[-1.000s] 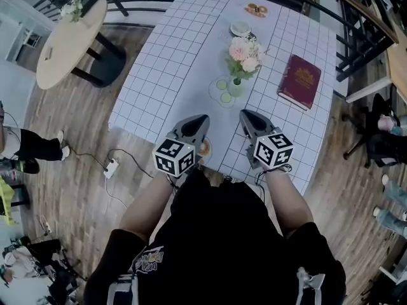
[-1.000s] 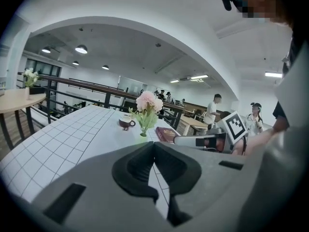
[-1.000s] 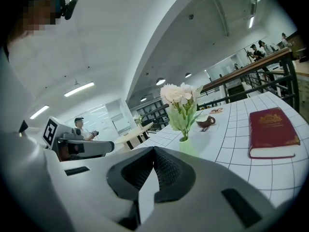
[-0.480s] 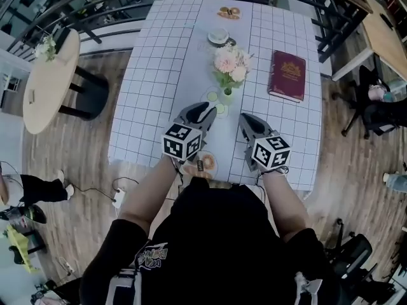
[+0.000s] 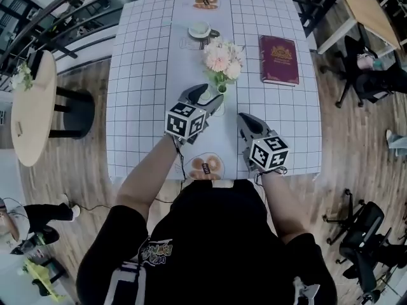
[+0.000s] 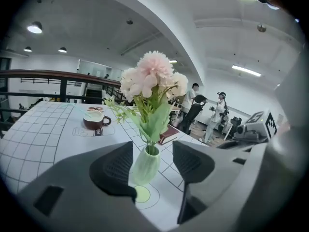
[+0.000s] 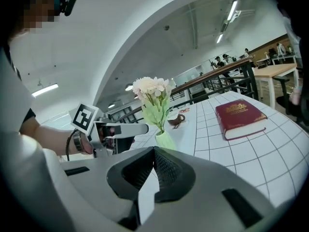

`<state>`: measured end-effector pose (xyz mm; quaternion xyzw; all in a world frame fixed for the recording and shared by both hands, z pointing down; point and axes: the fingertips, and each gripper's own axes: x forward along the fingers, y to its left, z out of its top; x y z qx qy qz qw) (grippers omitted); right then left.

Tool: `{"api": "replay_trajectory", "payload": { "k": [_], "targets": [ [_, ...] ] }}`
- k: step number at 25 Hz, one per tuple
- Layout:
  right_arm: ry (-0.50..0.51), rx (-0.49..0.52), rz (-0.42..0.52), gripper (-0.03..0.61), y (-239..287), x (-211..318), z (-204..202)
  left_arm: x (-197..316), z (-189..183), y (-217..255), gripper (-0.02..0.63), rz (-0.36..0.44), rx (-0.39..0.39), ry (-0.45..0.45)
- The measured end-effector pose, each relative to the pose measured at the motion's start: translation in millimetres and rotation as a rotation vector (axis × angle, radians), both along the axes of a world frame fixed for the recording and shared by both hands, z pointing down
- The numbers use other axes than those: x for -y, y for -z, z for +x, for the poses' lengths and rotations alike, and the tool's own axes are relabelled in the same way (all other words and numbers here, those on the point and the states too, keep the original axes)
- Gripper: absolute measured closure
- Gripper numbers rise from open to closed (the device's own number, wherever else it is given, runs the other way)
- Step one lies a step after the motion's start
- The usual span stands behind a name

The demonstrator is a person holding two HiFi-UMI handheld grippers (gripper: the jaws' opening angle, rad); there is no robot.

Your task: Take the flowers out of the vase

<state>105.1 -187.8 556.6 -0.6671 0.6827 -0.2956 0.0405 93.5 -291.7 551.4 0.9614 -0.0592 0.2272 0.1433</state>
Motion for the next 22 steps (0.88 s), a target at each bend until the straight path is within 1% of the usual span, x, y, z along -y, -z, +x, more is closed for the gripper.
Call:
{"api": "replay_trajectory", "payload": {
  "k": [3, 10, 16, 18, 22],
  "targets": [
    [-0.027, 0.002, -0.023, 0.557, -9.2, -2.4, -2.4, 0.6, 13.7, -5.2, 0.357, -0.003, 0.002, -0.070],
    [-0.098, 0.019, -0.038, 0.557, -22.3, 4.9, -4.6, 3.9, 36.7, -10.9, 0.353, 0.004, -0.003, -0.192],
    [-0.123, 0.015, -0.050, 0.557, -35.6, 16.0, -6.9, 5.1, 51.2, -9.9, 0.353, 0.012, -0.034, -0.254],
    [-0.131, -0.003, -0.044, 0.557, -36.2, 20.3, -3.9, 5.3, 55.0, -7.0, 0.354, 0.013, -0.049, -0.265],
    [-0.133, -0.093, -0.032, 0.552, -35.5, 30.8, 4.9, 4.1, 57.2, -4.4, 0.358, 0.018, -0.064, -0.273]
  ]
}}
